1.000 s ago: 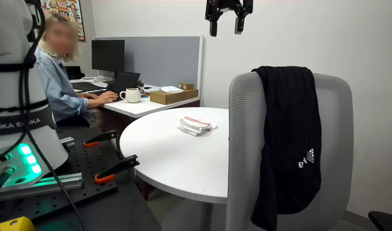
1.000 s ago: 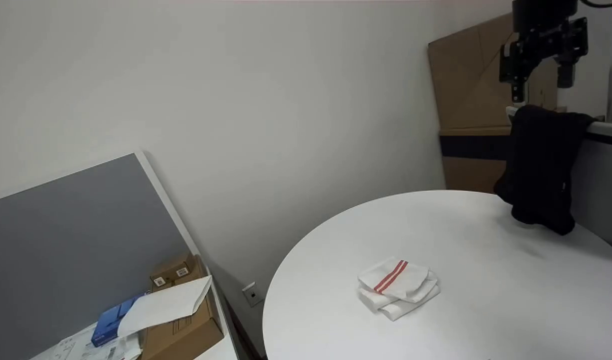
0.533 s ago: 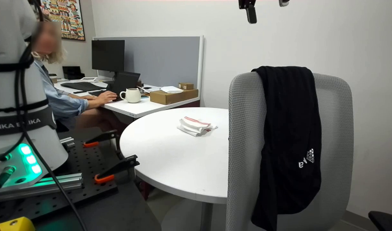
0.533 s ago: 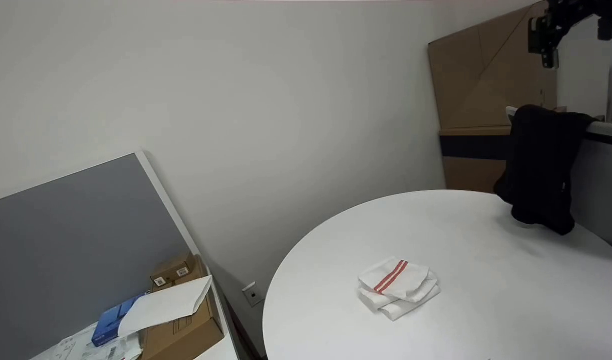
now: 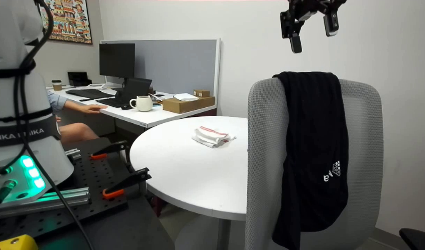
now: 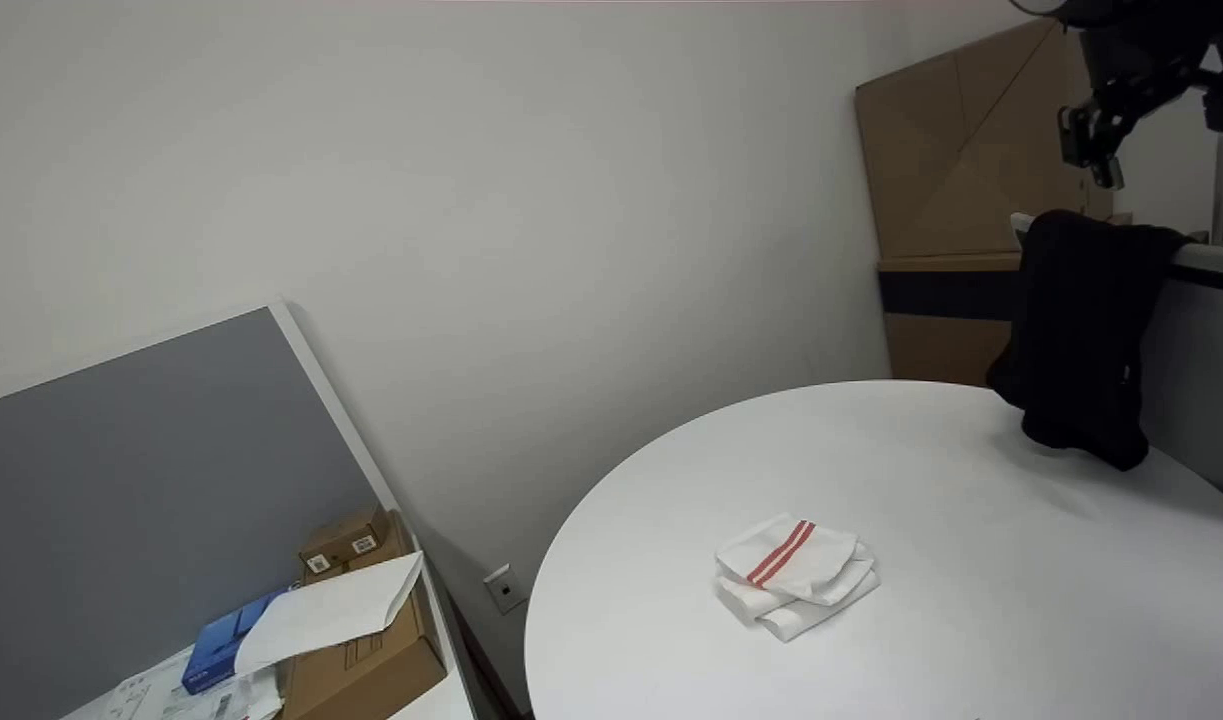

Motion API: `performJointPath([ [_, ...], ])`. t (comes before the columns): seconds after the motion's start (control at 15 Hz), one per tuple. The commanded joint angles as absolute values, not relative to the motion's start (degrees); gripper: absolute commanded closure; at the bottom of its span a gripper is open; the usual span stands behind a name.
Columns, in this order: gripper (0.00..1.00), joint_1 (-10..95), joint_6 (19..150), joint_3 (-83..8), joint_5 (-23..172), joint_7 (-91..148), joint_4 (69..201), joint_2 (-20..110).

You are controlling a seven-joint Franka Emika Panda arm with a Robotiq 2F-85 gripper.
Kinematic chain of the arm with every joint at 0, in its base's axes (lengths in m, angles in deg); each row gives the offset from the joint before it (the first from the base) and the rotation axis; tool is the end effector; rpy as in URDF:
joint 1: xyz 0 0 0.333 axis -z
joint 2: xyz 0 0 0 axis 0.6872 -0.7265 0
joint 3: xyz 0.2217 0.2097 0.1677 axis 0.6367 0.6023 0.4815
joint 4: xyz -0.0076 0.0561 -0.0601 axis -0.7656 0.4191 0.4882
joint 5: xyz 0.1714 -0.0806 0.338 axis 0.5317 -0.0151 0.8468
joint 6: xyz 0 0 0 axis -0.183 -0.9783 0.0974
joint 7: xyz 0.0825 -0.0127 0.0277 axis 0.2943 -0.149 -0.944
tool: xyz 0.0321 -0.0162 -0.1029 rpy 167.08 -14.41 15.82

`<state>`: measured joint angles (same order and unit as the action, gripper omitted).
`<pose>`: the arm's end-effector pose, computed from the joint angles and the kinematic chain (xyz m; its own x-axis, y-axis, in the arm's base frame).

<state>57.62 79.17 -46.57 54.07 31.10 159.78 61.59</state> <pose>0.4991 -0.2664 0.4985 0.9224 -0.3225 0.2128 -0.3779 -0.8673 0.3241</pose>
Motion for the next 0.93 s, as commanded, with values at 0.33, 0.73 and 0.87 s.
performJointPath([
  [0.33,0.00,55.2,78.5,-45.9,55.8,30.6,154.1,55.3],
  [0.73,0.00,54.5,78.6,-45.9,54.4,31.1,154.3,53.0],
  [0.87,0.00,54.4,78.6,-46.0,54.3,31.1,154.4,52.2],
])
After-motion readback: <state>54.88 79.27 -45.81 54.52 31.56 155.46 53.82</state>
